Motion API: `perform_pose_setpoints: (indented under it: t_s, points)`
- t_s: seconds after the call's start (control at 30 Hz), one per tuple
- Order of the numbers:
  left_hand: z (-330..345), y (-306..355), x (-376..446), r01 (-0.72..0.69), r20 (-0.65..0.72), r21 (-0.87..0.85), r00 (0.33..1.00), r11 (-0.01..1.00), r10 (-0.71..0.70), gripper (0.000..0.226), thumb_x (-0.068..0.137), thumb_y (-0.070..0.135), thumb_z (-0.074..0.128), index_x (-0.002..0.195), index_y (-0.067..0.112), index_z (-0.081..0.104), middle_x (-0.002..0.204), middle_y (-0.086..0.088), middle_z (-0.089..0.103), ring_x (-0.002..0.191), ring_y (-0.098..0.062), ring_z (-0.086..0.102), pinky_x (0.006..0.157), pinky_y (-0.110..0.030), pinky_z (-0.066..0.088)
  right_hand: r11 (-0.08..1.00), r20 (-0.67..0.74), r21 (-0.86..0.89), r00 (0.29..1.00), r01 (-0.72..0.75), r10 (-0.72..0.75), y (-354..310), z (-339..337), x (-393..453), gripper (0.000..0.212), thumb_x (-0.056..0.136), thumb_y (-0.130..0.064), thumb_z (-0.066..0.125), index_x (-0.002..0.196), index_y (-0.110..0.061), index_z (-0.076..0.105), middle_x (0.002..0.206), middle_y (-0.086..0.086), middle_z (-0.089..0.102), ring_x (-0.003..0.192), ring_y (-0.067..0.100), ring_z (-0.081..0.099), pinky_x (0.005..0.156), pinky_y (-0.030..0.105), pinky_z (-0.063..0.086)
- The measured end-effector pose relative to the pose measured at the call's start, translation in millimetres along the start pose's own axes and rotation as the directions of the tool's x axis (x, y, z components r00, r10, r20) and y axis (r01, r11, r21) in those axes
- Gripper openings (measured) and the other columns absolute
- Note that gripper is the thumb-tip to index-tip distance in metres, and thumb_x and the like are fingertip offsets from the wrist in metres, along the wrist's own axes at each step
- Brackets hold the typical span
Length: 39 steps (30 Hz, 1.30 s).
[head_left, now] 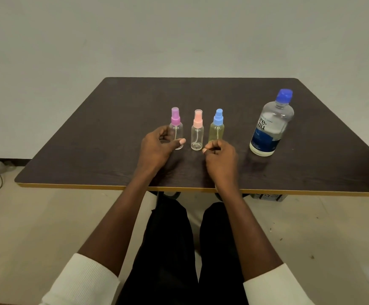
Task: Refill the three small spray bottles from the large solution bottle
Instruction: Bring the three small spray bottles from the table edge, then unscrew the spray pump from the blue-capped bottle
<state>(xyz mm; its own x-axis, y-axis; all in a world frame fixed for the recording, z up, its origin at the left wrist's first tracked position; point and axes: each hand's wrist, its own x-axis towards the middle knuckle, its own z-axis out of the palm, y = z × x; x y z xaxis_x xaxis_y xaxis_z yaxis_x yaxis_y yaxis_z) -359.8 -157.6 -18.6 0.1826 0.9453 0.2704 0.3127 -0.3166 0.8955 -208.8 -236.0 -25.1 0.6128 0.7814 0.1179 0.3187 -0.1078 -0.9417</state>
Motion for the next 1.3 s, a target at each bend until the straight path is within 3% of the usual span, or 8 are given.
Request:
perform_pose_setpoints:
  t_s: [0.17,0.43,0.57,0.67,0.77,1.0,1.17,1.3]
  points:
    - [-2.3,-0.9,-4.7,-0.054,-0.136,0.009,0.989,0.998,0.055,0.059,0.076,0.032,0.088,0.126,0.018,0.060,0.110,0.003,0.064,0.097,-0.010,0.061,0.081,-0.021,0.055,0.995,-0.097,0.095,0.995,-0.002,0.011,0.5,-2.6,-4.1,0.015,0.082,-0.006,0.067,0.084,-0.017,0.058,0.086,0.002,0.065,0.078,0.015,0.062,0.071,0.029,0.052]
    - [13.4,16.6,-32.5,-0.395,-0.415,-0.003,0.837,0.919,0.358,0.016,0.093,0.021,0.070,0.092,0.008,0.062,0.085,-0.007,0.062,0.071,-0.021,0.058,0.062,-0.035,0.052,0.989,-0.187,0.108,0.979,0.099,-0.078,-3.3,-23.8,4.3,0.035,0.078,-0.008,0.074,0.101,-0.020,0.051,0.100,0.002,0.056,0.082,0.009,0.052,0.069,0.017,0.045]
    - [48.8,35.1,-49.1,-0.451,-0.304,-0.062,0.858,0.890,0.414,0.008,0.093,0.013,0.070,0.088,0.011,0.064,0.083,-0.004,0.066,0.073,-0.021,0.061,0.066,-0.034,0.054,0.988,-0.041,0.111,0.994,0.105,-0.101,-1.4,-29.8,21.7,0.063,0.081,-0.019,0.077,0.135,-0.020,0.043,0.135,-0.003,0.051,0.120,0.008,0.050,0.097,0.022,0.043]
    - [62.9,41.6,-43.7,-0.418,-0.287,-0.124,0.883,0.900,0.371,0.009,0.092,0.015,0.071,0.090,0.020,0.063,0.082,0.005,0.065,0.073,-0.017,0.063,0.067,-0.033,0.056,0.992,0.100,0.101,0.992,0.070,-0.081,1.7,-27.7,32.3,0.071,0.083,-0.025,0.077,0.143,-0.023,0.039,0.140,-0.005,0.052,0.127,0.009,0.050,0.106,0.034,0.043]
    - [64.8,37.4,-38.8,-0.342,-0.273,-0.181,0.918,0.922,0.286,0.014,0.092,0.013,0.072,0.088,0.023,0.063,0.081,0.012,0.065,0.073,-0.018,0.065,0.068,-0.034,0.057,0.990,0.141,0.119,0.986,0.071,-0.088,5.0,-25.0,36.0,0.060,0.085,-0.020,0.075,0.137,-0.022,0.047,0.130,-0.005,0.061,0.118,0.010,0.058,0.102,0.040,0.049]
    - [58.9,33.4,-37.0,-0.238,-0.221,-0.342,0.961,0.909,0.169,0.009,0.091,0.011,0.072,0.097,0.017,0.068,0.090,0.010,0.071,0.084,-0.007,0.067,0.080,-0.030,0.058,0.993,0.254,0.088,0.962,0.077,-0.097,8.5,-45.9,19.5,0.041,0.088,-0.021,0.071,0.127,-0.021,0.059,0.113,-0.007,0.068,0.103,0.005,0.064,0.092,0.028,0.052]
    - [54.8,38.2,-41.3,-0.187,-0.048,-0.485,0.981,0.854,0.188,0.031,0.095,0.002,0.066,0.126,0.004,0.063,0.122,-0.014,0.071,0.118,-0.020,0.068,0.103,-0.036,0.054,0.979,0.363,0.197,0.923,0.056,-0.126,9.4,-61.3,8.2,0.043,0.085,-0.011,0.073,0.127,-0.014,0.061,0.113,-0.002,0.072,0.106,0.010,0.067,0.094,0.028,0.052]
    - [53.3,41.9,-42.7,-0.107,0.101,-0.523,0.977,0.845,0.186,0.041,0.098,-0.002,0.060,0.138,0.004,0.054,0.133,-0.010,0.066,0.124,-0.013,0.064,0.105,-0.030,0.051,0.974,0.388,0.202,0.904,0.106,-0.179,6.4,-61.5,3.9,0.046,0.079,-0.007,0.077,0.123,-0.009,0.064,0.107,0.001,0.073,0.098,0.010,0.069,0.085,0.021,0.053]
